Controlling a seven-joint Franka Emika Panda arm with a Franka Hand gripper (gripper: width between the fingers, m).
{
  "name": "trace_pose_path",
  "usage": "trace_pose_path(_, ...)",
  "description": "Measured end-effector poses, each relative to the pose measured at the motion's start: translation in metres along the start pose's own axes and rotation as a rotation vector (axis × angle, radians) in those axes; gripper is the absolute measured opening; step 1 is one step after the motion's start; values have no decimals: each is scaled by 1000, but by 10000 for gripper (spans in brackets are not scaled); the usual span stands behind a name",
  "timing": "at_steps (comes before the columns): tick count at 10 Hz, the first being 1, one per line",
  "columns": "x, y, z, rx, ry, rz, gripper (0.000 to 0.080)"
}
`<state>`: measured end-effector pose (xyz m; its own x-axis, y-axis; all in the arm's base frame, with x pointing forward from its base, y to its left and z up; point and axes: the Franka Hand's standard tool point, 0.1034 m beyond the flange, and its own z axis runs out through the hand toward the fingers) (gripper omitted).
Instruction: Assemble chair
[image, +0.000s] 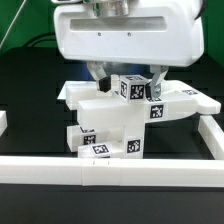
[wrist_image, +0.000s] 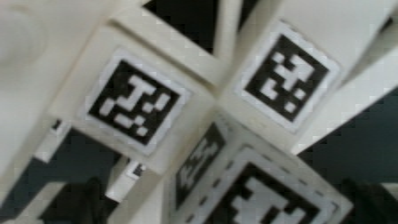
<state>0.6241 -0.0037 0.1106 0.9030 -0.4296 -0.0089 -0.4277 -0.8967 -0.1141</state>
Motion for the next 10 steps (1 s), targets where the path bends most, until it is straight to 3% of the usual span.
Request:
trace_pose_path(2,-1,-5,0,-38,-2,-273,649)
trace_pose_path(6,0,-2,0,-39,-7,-523,649)
trace_pose_path(8,-2,-5,2,-70,-7,-697,649)
trace_pose_path(10,-1,-6,2,-78,-5,-824,637)
